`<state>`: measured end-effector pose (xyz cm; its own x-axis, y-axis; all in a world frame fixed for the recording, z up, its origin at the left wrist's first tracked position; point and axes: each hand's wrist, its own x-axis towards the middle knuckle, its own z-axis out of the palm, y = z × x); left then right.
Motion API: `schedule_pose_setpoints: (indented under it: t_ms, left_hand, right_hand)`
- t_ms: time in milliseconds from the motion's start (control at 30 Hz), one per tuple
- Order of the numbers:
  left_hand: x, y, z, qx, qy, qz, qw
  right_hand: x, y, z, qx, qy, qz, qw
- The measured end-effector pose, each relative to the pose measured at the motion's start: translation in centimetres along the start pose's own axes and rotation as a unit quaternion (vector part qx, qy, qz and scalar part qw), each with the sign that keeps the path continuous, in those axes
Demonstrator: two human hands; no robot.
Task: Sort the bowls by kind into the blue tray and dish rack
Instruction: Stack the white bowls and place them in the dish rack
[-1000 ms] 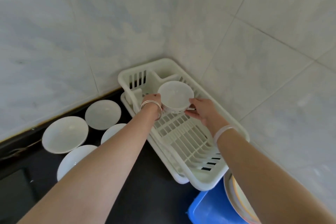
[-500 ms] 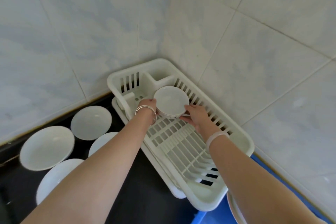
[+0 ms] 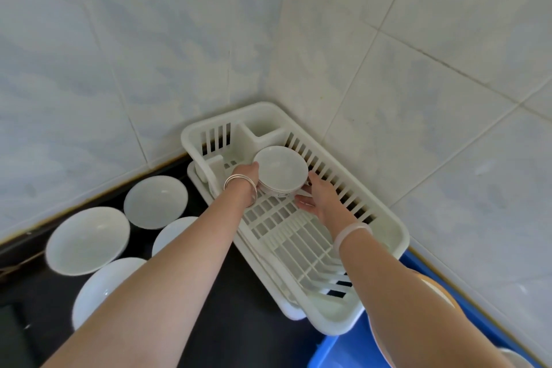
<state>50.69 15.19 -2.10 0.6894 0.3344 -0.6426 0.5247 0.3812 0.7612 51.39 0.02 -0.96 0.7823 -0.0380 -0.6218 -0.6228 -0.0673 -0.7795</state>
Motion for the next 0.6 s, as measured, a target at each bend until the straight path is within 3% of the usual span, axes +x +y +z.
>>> schedule_pose_setpoints:
  t_ms: [167,267,400,600]
  left_hand:
    - [-2.0,0.9,-1.6,0.035,-0.013,0.022,0.999]
    - [-4.4,1.2,-3.5,0.079,-0.005,0.077,0.994]
    - [-8.9,0.6,-6.8,0.108,0.014,0.167,0.98]
    - [-14.7,-2.9,-12.6,0.166,0.082,0.21,0.96]
  right_hand:
    - [-2.8,-0.9,-0.6,-0.009,0.019,-0.021,1.0]
    - [-5.4,-1.4,-0.2,-0.011,0.025,-0.049,0.998]
    - [-10.7,-0.7,1.6,-0.043,-0.029,-0.114,0.992]
    - [-16.6,4.2,5.4,-0.076,-0.115,-0.102,0.985]
